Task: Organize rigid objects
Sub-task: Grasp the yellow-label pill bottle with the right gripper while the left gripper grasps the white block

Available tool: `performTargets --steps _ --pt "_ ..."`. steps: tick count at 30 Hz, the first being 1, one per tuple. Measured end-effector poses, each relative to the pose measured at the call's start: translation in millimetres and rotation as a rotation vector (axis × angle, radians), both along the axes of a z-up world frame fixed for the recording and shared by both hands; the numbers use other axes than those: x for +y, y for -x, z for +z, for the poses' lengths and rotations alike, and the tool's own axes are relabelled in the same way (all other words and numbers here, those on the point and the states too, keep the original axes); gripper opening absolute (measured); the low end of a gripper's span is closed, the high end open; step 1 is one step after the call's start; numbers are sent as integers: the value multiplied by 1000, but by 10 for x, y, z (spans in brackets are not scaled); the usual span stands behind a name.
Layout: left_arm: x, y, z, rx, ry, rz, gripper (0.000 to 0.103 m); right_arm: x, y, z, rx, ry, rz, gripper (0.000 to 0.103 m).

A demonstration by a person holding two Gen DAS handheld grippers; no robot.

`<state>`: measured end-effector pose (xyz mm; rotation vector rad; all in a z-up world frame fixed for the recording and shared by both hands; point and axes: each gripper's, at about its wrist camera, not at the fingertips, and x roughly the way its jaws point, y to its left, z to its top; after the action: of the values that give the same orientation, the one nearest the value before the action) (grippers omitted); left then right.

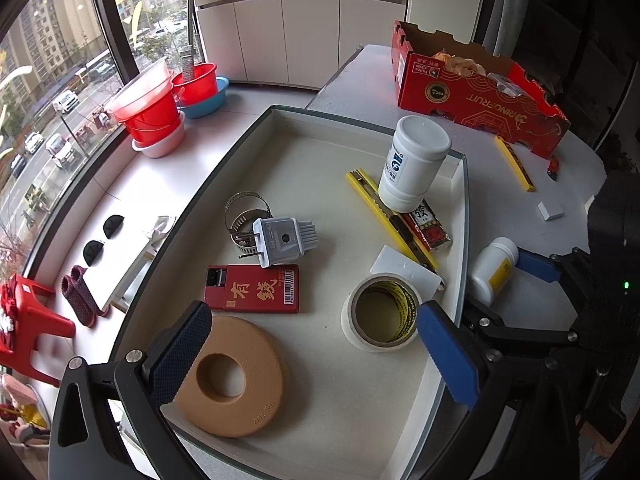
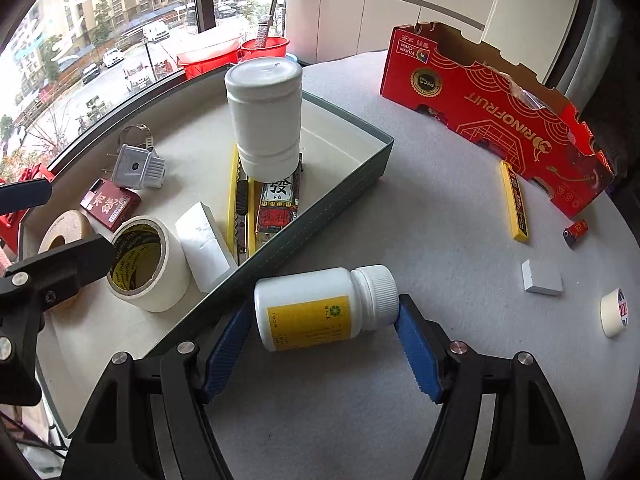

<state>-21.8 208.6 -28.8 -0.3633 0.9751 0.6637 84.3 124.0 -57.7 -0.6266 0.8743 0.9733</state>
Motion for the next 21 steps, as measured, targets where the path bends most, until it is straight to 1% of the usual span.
performTargets --steps 1,2,5,8,11,14,18,21 --pt "-19 -12 8 0 0 -4 103 0 -22 -23 16 -1 1 73" --pt "-39 -31 17 1 0 -9 103 -16 -43 -36 38 -8 -2 68" --pt "-117 -99 55 2 0 -22 103 -131 -96 -33 61 -37 -44 68" --pt "-251 -205 123 -13 16 -47 103 -385 -197 -30 78 -45 -119 68" --pt "-463 -380 201 -36 43 -90 103 -794 -361 -33 90 -39 -219 67" --pt "-751 -650 229 -46 85 -132 103 -1303 -530 -19 109 -33 -349 66" --pt "-1191 -1146 125 -31 139 -167 103 -2041 -720 -6 121 -45 -519 66" --pt "-1479 -1595 -2 1 126 -188 103 -2480 -768 4 129 -58 -595 66"
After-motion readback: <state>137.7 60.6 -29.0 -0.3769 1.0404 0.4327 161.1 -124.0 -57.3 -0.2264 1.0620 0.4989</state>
